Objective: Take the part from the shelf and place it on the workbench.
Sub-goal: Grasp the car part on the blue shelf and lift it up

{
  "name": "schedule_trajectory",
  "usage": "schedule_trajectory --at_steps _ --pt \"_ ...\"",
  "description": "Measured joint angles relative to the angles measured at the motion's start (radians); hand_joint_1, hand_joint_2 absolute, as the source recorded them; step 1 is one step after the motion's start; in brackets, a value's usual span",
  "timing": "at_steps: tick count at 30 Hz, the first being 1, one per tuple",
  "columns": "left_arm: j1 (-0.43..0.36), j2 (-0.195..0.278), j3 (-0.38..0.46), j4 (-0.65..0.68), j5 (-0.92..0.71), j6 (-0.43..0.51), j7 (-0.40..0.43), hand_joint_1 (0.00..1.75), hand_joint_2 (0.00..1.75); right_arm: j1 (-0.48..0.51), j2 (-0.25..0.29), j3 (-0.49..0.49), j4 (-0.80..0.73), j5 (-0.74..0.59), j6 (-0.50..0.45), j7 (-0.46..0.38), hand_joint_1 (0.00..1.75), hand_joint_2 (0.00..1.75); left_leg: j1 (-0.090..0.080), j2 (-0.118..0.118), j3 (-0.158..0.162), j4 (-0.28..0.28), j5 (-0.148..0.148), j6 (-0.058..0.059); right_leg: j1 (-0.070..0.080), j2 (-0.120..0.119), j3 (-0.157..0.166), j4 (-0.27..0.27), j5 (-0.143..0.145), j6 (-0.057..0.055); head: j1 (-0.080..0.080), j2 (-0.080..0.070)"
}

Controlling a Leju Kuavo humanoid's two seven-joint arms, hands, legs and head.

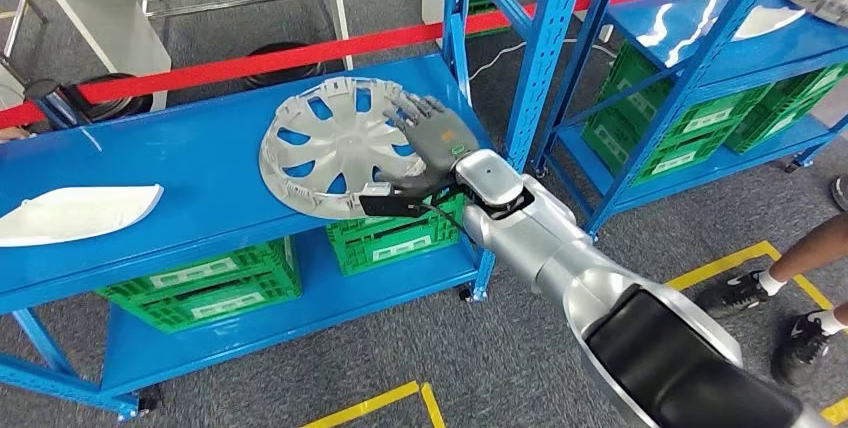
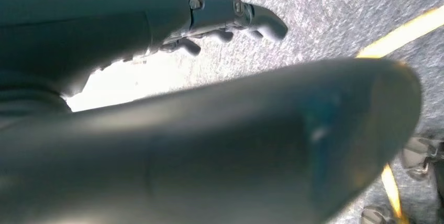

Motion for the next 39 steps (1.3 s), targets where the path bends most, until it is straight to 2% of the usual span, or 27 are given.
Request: schedule_trajectory --at_steps 2,3,4,5,7,8,9,10,14,18,24,31,39 --pt "-0.004 0.001 0.000 0.000 0.002 -0.005 -0.002 0.00 0.00 0.005 0.000 0.000 0.000 -0.006 -0.001 0.002 0.00 0.00 0.000 -0.002 0.016 -0.001 -0.016 0.006 -0.001 0.000 -0.087 0.109 -0.052 0.006 0.001 0.000" --pt "-0.004 0.001 0.000 0.000 0.003 -0.007 -0.002 0.00 0.00 0.010 -0.001 0.001 0.000 -0.010 -0.001 0.005 0.00 0.00 0.000 -0.004 0.024 -0.001 -0.024 0.006 -0.001 -0.001 -0.120 0.136 -0.075 0.007 0.001 0.000" --pt "-0.004 0.001 0.000 0.000 0.003 -0.010 -0.002 0.00 0.00 0.015 -0.001 0.001 0.000 -0.014 -0.002 0.009 0.00 0.00 0.000 -0.006 0.033 -0.001 -0.033 0.006 -0.001 -0.001 -0.139 0.132 -0.077 0.006 0.001 0.000" --pt "-0.004 0.001 0.000 -0.001 0.002 -0.011 -0.001 0.00 0.00 0.019 -0.002 0.001 0.001 -0.017 -0.003 0.013 0.00 0.00 -0.001 -0.008 0.044 0.000 -0.042 0.005 -0.001 -0.001 -0.141 0.097 -0.049 0.003 0.002 0.000" --pt "-0.004 -0.001 0.000 -0.001 0.000 -0.012 0.001 0.00 0.00 0.023 -0.004 0.002 0.001 -0.023 -0.007 0.017 0.00 0.00 -0.002 -0.010 0.064 0.001 -0.059 -0.001 0.003 -0.001 -0.112 -0.035 0.062 -0.011 0.003 0.000" --pt "-0.005 -0.002 0.000 -0.001 0.000 -0.012 0.000 0.00 0.00 0.023 -0.006 0.002 0.001 -0.025 -0.009 0.017 0.00 0.00 -0.003 -0.011 0.070 0.001 -0.066 -0.005 0.007 -0.002 -0.098 -0.093 0.099 -0.017 0.002 0.000" --pt "-0.006 -0.004 0.000 -0.001 -0.001 -0.012 -0.001 0.00 0.00 0.023 -0.006 0.002 0.001 -0.025 -0.011 0.017 0.00 0.00 -0.003 -0.011 0.072 0.001 -0.071 -0.011 0.010 -0.002 -0.088 -0.130 0.123 -0.024 0.002 0.000" --pt "-0.007 -0.005 0.000 -0.001 -0.001 -0.012 -0.003 0.00 0.00 0.024 -0.006 0.003 0.001 -0.026 -0.012 0.017 0.00 0.00 -0.004 -0.011 0.072 0.002 -0.074 -0.016 0.012 -0.003 -0.084 -0.145 0.131 -0.027 0.001 0.000" --pt "-0.008 -0.004 0.000 -0.001 -0.001 -0.013 -0.005 0.00 0.00 0.028 -0.009 0.004 0.002 -0.029 -0.011 0.017 0.00 0.00 -0.007 -0.007 0.082 -0.003 -0.078 -0.011 0.011 0.001 -0.076 -0.149 0.139 -0.025 0.000 0.000" --pt "-0.012 -0.005 0.000 -0.002 -0.001 -0.013 -0.006 0.00 0.00 0.029 0.002 0.004 0.006 -0.049 0.015 0.013 0.00 0.00 -0.007 -0.005 0.092 -0.016 -0.082 -0.017 0.012 0.002 -0.074 -0.148 0.132 -0.036 0.000 0.000" --pt "-0.013 -0.006 0.000 -0.003 0.000 -0.008 -0.005 0.00 0.00 0.029 0.066 0.005 0.029 -0.071 0.049 0.006 0.00 0.00 -0.006 -0.004 0.095 -0.023 -0.080 -0.031 0.013 0.002 -0.073 -0.148 0.130 -0.039 0.000 0.000" --pt "-0.011 -0.005 0.000 -0.003 0.000 -0.004 -0.005 0.00 0.00 0.030 0.133 0.006 0.049 -0.080 0.062 -0.006 0.00 0.00 -0.007 -0.004 0.095 -0.022 -0.079 -0.033 0.012 0.001 -0.071 -0.148 0.131 -0.041 0.001 0.000" --pt "-0.012 -0.005 0.000 -0.003 -0.002 -0.001 -0.005 0.00 0.00 0.028 0.163 0.013 0.061 -0.079 0.080 -0.006 0.00 0.00 -0.008 -0.004 0.095 -0.019 -0.079 -0.032 0.011 0.001 -0.070 -0.148 0.132 -0.040 0.001 0.000"
